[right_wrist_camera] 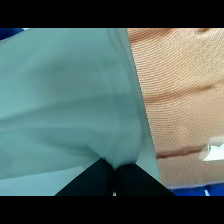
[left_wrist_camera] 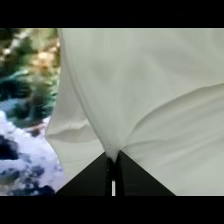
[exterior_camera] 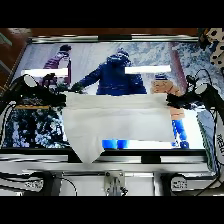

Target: Fold the shirts.

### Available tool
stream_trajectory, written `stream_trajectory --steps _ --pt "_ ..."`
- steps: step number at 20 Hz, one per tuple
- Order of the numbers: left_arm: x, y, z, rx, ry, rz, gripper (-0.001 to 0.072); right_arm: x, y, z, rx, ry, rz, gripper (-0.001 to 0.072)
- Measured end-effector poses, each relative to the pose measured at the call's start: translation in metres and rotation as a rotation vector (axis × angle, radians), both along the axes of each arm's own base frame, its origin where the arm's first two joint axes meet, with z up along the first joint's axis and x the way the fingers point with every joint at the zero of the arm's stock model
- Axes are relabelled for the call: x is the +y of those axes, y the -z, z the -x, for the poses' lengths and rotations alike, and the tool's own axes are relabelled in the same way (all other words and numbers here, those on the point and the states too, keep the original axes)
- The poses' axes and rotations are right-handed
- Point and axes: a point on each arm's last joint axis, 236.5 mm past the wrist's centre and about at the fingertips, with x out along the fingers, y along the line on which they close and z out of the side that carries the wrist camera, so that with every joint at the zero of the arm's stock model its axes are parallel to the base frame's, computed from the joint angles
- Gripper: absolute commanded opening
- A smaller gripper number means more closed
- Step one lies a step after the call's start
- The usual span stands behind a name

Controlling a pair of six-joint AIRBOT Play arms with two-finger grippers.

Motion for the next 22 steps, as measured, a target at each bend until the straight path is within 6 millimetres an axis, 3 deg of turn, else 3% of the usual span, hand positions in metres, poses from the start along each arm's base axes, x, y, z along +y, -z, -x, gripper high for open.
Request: stream_trajectory --steps 2,3,4,5,8,12,15,18,22 --pt "0.0 0.001 0.001 0.009 -0.005 0.0 0.0033 0.001 0.003 0.003 0.017 0.006 -0.01 0.0109" --pt "0.0 0.002 0.002 0.013 -0.008 -0.002 0.0153 0.002 0.004 0.004 0.026 0.007 -0.014 0.0252" --pt "0.0 0.002 0.002 0.018 -0.014 0.0 0.0394 0.004 0.004 0.007 0.038 0.008 -0.021 0.0427" --pt "0.0 0.002 0.004 0.028 -0.024 0.0 0.0544 0.005 0.003 0.009 0.046 0.005 -0.028 0.047" --pt "-0.006 -0.003 0.013 0.071 -0.045 0.029 0.0541 0.012 -0.009 0.021 0.072 -0.016 -0.045 0.047" --pt "-0.024 -0.027 0.042 0.14 0.012 0.102 0.0499 0.009 -0.041 0.048 0.098 -0.091 0.003 0.0469" --pt "-0.028 -0.036 0.091 0.244 0.052 0.17 0.0471 -0.011 -0.057 0.095 0.194 -0.152 0.053 0.047" --pt "-0.028 -0.031 0.152 0.331 0.001 0.276 0.0467 -0.031 -0.069 0.135 0.222 -0.089 0.002 0.047" --pt "-0.031 -0.012 0.214 0.36 -0.072 0.346 0.047 -0.042 -0.079 0.154 0.163 0.037 -0.096 0.047"
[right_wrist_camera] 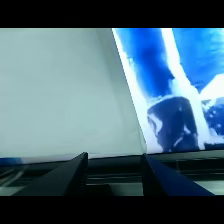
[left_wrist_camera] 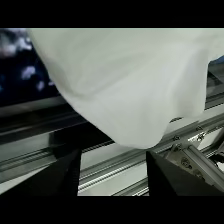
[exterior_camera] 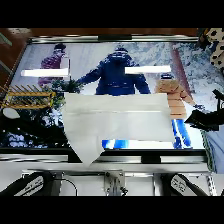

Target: Fold the shirts.

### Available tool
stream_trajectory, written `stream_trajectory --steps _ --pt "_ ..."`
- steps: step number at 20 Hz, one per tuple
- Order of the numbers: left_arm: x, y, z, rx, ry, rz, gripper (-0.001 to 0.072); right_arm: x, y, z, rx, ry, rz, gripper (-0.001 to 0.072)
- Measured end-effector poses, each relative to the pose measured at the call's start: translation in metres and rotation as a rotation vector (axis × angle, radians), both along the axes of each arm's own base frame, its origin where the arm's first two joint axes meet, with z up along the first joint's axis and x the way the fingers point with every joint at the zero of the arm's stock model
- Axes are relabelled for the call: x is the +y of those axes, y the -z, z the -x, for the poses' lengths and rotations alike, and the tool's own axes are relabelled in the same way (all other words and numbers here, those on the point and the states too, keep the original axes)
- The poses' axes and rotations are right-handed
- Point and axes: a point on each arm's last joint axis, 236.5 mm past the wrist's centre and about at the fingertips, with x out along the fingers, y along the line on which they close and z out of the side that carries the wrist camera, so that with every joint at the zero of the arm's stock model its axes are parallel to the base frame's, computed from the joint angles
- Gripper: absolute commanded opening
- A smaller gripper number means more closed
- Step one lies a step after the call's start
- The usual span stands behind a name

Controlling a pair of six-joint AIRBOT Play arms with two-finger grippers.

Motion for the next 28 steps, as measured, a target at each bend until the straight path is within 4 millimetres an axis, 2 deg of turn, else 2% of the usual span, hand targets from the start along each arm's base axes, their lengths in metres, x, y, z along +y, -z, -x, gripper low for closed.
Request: stream_trajectory --steps 3,5,10,11,12,13,14,15,18,22,24,28 --pt "-0.007 0.02 0.023 0.013 -0.022 0.0 0.0494 -0.001 -0.003 0.002 -0.028 0.039 -0.028 0.047" --pt "-0.014 0.033 0.032 0.018 -0.017 -0.01 0.0494 -0.002 -0.004 0.002 -0.037 0.05 -0.033 0.047" --pt "-0.03 0.057 0.029 0.007 -0.036 -0.037 0.0485 -0.003 -0.005 0.002 -0.048 0.063 -0.038 0.047" --pt "-0.036 0.059 0.028 0.018 -0.042 -0.025 0.0457 -0.003 -0.005 0.001 -0.05 0.064 -0.037 0.047" --pt "-0.041 0.063 0.028 0.026 -0.045 -0.02 0.0384 -0.003 -0.006 0.001 -0.052 0.065 -0.038 0.047" --pt "-0.046 0.066 0.026 0.027 -0.052 -0.016 0.0367 -0.003 -0.005 0.001 -0.051 0.064 -0.038 0.0501" --pt "-0.05 0.068 0.025 0.033 -0.059 -0.009 0.0179 -0.003 -0.005 0.001 -0.05 0.064 -0.039 0.0703" --pt "-0.052 0.072 0.023 0.03 -0.063 -0.014 0.0037 -0.004 -0.003 0.004 -0.04 0.063 -0.033 0.07" --pt "-0.059 0.074 0.019 0.028 -0.072 0.0 0.0031 -0.003 0.021 0.029 0.061 0.049 -0.027 0.0692" --pt "-0.066 0.061 0.015 -0.007 -0.021 0.036 0.0031 0.035 0.06 0.061 0.183 0.023 -0.182 0.0692" --pt "-0.069 0.052 0.013 -0.026 -0.003 0.055 0.0031 0.048 0.075 0.068 0.212 0.016 -0.24 0.0692" --pt "-0.074 0.04 0.013 -0.036 0.032 0.083 0.0031 0.051 0.094 0.07 0.225 0.024 -0.258 0.069"
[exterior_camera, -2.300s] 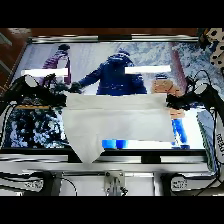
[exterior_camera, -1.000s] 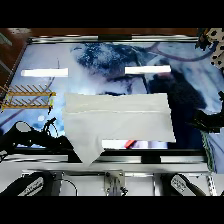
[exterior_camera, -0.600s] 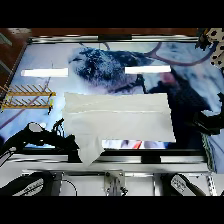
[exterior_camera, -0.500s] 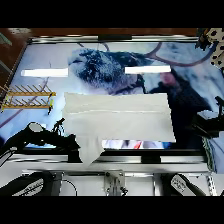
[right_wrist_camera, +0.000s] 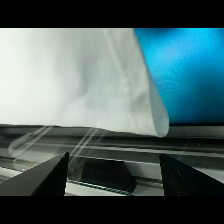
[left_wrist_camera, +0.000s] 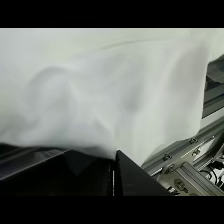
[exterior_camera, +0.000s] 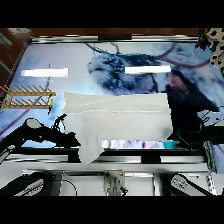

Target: Fold the shirts.

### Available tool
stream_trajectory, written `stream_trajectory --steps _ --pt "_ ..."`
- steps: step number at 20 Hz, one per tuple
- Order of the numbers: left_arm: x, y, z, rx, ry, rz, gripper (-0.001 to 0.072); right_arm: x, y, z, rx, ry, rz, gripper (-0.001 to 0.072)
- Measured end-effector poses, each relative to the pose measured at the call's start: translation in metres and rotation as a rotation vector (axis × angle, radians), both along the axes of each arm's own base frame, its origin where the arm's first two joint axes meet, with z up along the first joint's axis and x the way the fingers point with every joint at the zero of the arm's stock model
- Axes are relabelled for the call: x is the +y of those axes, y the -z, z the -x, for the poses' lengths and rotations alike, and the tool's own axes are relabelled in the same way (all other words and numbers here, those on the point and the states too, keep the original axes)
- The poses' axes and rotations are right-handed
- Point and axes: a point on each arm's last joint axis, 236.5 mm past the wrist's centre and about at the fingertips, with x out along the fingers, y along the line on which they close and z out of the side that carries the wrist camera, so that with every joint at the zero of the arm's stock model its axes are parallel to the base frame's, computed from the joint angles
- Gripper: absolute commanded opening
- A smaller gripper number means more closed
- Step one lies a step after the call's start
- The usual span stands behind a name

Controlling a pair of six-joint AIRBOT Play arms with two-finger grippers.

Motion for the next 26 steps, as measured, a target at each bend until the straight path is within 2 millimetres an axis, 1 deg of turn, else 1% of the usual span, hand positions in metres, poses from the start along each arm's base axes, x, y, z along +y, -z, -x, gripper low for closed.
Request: stream_trajectory --steps 2,4,6,8,10,11,13,14,15,16,17,18,19,20,21,22,23,25,26 --pt "-0.002 -0.006 0.0 -0.005 0.015 0.011 0.0031 -0.002 0.004 0.0 -0.001 -0.006 0.01 0.0689" --pt "-0.003 -0.012 -0.005 -0.022 0.024 0.018 0.0031 -0.01 0.005 0.002 0.005 -0.03 0.037 0.061" --pt "-0.004 -0.019 -0.011 -0.045 0.034 0.024 0.0031 -0.019 0.006 0.003 0.012 -0.04 0.073 0.061" --pt "-0.005 -0.025 -0.015 -0.067 0.05 0.031 0.0031 -0.025 0.008 -0.002 0.004 -0.026 0.102 0.061" --pt "-0.004 -0.028 -0.016 -0.077 0.067 0.027 0.0031 -0.03 0.01 -0.008 -0.013 -0.004 0.123 0.0512" --pt "-0.003 -0.028 -0.016 -0.08 0.074 0.023 0.0031 -0.032 0.011 -0.011 -0.02 0.007 0.132 0.0513" --pt "-0.001 -0.029 -0.016 -0.084 0.086 0.016 0.0031 -0.032 0.014 -0.014 -0.025 0.017 0.141 0.0514" --pt "-0.001 -0.029 -0.017 -0.087 0.088 0.015 0.0031 -0.027 0.016 -0.013 -0.014 0.012 0.13 0.0514" --pt "-0.001 -0.029 -0.017 -0.087 0.09 0.013 0.0031 -0.02 0.018 -0.013 -0.006 0.0 0.116 0.048" --pt "0.0 -0.029 -0.016 -0.086 0.094 0.012 0.0031 -0.015 0.021 -0.014 -0.004 -0.015 0.115 0.0267" --pt "0.0 -0.029 -0.015 -0.084 0.097 0.013 0.0031 -0.012 0.025 -0.015 -0.005 -0.034 0.124 0.0091" --pt "0.0 -0.03 -0.014 -0.083 0.103 0.013 0.0031 -0.01 0.027 -0.017 -0.006 -0.043 0.134 0.0069" --pt "0.0 -0.03 -0.014 -0.084 0.108 0.012 0.003 -0.009 0.027 -0.02 -0.017 -0.059 0.145 0.0069" --pt "0.0 -0.031 -0.016 -0.093 0.114 0.011 0.003 -0.01 0.026 -0.025 -0.033 -0.063 0.156 0.0069" --pt "0.001 -0.034 -0.019 -0.105 0.12 0.01 0.003 -0.015 0.022 -0.036 -0.072 -0.067 0.192 0.0069" --pt "0.002 -0.037 -0.024 -0.127 0.129 0.002 0.003 -0.025 0.016 -0.049 -0.121 -0.068 0.237 0.0068" --pt "0.003 -0.042 -0.03 -0.151 0.136 -0.005 0.003 -0.028 0.005 -0.054 -0.146 -0.076 0.25 0.0068" --pt "0.006 -0.054 -0.047 -0.215 0.151 -0.027 0.0029 -0.027 -0.02 -0.075 -0.225 -0.064 0.255 0.0068" --pt "0.009 -0.061 -0.058 -0.253 0.154 -0.042 0.003 -0.029 -0.028 -0.082 -0.253 -0.061 0.267 0.0068"
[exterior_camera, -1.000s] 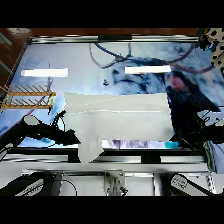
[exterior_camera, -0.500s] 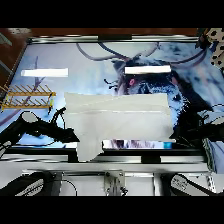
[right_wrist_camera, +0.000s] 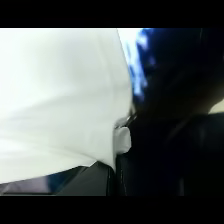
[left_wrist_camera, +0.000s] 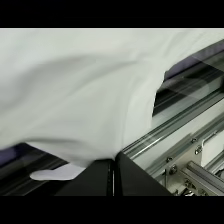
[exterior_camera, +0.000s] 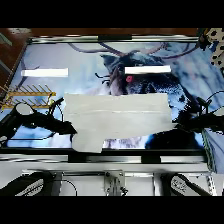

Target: Fold the shirts.

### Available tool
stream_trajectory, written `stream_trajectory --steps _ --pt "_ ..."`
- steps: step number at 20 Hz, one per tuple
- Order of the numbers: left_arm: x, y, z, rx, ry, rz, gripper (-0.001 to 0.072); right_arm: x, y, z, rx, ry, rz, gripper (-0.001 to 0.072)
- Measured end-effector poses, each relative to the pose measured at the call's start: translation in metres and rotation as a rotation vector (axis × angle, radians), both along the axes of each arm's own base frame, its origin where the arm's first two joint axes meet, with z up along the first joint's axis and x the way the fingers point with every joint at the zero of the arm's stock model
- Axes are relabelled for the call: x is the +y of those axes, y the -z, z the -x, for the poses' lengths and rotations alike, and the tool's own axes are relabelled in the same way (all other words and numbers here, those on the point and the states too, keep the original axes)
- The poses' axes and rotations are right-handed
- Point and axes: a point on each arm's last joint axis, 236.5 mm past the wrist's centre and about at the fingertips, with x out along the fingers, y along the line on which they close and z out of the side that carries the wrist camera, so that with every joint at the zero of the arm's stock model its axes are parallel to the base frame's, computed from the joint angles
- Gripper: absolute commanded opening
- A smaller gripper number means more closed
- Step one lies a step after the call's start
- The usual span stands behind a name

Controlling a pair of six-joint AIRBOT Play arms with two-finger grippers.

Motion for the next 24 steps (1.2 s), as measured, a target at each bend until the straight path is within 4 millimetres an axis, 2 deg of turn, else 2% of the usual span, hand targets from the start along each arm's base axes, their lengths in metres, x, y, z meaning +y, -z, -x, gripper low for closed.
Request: stream_trajectory --steps 2,4,9,13,15,17,21,24 --pt "0.007 -0.012 -0.021 -0.063 -0.014 -0.024 0.0029 0.009 -0.015 -0.016 -0.058 -0.013 -0.009 0.0068" --pt "0.018 -0.018 -0.045 -0.104 -0.059 -0.04 0.003 0.018 -0.022 -0.032 -0.107 -0.038 0.012 0.0068" --pt "0.054 -0.013 -0.101 -0.101 -0.171 -0.054 0.003 0.034 -0.034 -0.089 -0.232 -0.034 0.053 0.0068" --pt "0.06 -0.012 -0.144 -0.102 -0.208 -0.016 0.003 0.042 -0.042 -0.139 -0.294 -0.044 0.062 0.0068" --pt "0.063 -0.008 -0.165 -0.102 -0.218 -0.007 0.003 0.042 -0.039 -0.158 -0.296 -0.042 0.062 0.0068" --pt "0.064 0.0 -0.182 -0.086 -0.236 0.002 0.003 0.043 -0.029 -0.169 -0.274 -0.037 0.055 0.0068" --pt "0.067 0.018 -0.204 -0.046 -0.267 0.01 0.003 0.041 -0.005 -0.175 -0.218 -0.027 0.051 0.0068" --pt "0.066 0.023 -0.216 -0.042 -0.276 0.018 0.003 0.037 0.001 -0.181 -0.222 -0.012 0.063 0.0068"
